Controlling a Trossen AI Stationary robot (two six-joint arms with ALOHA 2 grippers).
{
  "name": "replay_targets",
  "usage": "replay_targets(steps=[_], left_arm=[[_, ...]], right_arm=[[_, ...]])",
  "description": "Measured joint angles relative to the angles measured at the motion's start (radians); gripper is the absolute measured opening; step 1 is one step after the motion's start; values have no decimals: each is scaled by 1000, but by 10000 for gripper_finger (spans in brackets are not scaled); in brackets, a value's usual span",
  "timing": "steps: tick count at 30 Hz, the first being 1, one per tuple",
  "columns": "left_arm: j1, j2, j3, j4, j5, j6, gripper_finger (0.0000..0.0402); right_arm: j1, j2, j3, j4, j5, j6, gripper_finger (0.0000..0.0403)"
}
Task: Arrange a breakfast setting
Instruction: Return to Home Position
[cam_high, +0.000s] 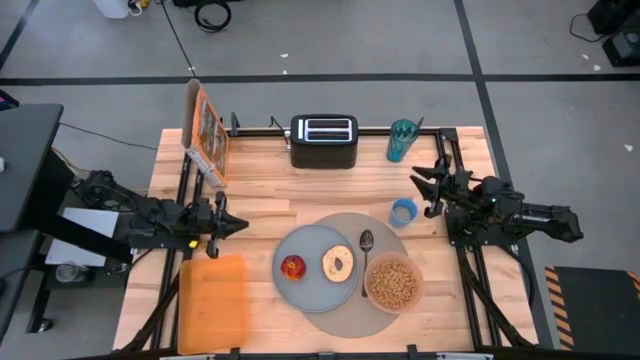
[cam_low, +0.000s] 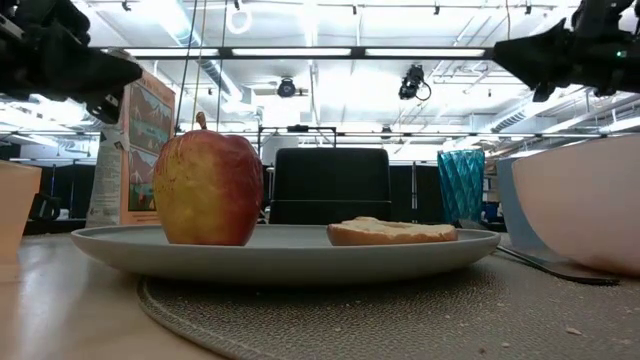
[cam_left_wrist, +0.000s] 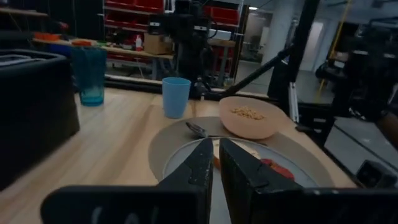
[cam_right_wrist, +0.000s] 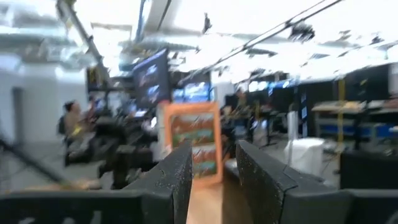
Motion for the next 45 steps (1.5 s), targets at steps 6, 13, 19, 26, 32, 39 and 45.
replay_targets(steps=[6,13,19,26,32,39,45], left_arm=[[0,-44,0,-26,69,67,34],[0,-105,1,-42,176,113,34],[-2,-99,0,-56,229,43,34],[-1,-99,-1,-25,228,7,34],[-1,-99,-1,-11,228,7,34],[-1,-99,-1,-6,227,7,34],[-1,-99,-1,-5,227,7,34]], right_arm=[[0,0,-2,72,67,40,130],[0,2,-2,71,67,69,130],[0,2,-2,71,67,69,131],[0,2,-2,70,67,69,131],[0,2,-2,70,67,69,131],[0,2,-2,70,67,69,131],[0,2,-2,70,67,70,130]])
